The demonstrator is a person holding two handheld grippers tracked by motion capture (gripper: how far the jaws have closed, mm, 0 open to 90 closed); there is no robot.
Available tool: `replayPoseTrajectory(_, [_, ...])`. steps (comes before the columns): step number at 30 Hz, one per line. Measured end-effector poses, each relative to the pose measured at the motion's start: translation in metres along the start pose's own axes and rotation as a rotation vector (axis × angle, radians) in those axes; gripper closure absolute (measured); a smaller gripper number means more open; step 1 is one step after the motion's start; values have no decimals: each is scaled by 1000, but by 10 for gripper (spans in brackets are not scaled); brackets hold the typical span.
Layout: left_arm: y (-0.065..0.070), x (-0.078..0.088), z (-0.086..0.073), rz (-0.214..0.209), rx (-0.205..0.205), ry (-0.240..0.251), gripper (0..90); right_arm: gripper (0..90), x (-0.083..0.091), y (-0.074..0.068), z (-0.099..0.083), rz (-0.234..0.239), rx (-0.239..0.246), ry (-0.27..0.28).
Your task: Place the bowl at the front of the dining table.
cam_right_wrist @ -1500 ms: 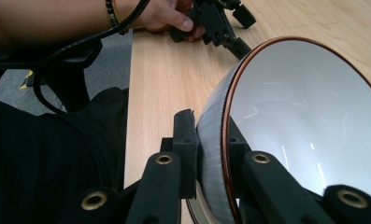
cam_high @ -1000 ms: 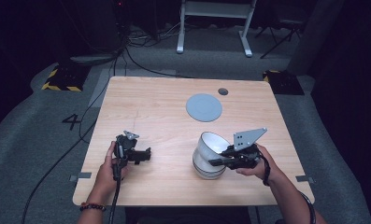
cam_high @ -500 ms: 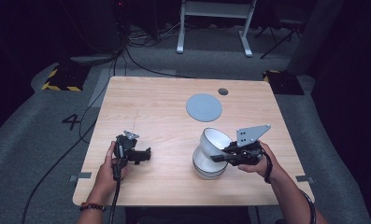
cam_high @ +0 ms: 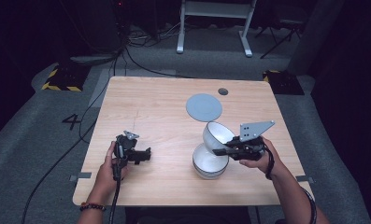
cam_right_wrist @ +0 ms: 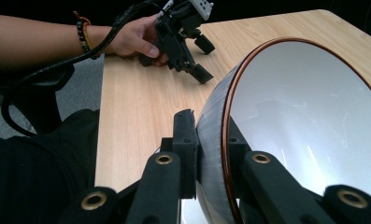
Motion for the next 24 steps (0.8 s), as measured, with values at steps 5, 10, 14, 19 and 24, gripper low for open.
replayPoseTrajectory(5, [0,0,0,0,0,0,0,819,1,4,2,-18,-3,0])
replayPoseTrajectory(10, [0,0,0,0,0,0,0,819,3,10,3,-33,-14,5])
replayPoseTrajectory(14, [0,0,0,3,-2,2,0,819,5,16,5,-56,-14,6])
replayPoseTrajectory(19, [0,0,0,0,0,0,0,819,6,24,7,-82,-25,14])
replayPoseTrajectory(24, [0,0,0,0,0,0,0,819,1,34,7,-113,-32,-3])
Point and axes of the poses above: each handheld gripper's, and its own axes: x roughly backward along the jaws, z roughly out of its top, y roughly to its right, the point moved 2 cm from there along -x, roughly forward along the jaws, and after that the axes turned 7 degrees about y, right-handed, at the moved point
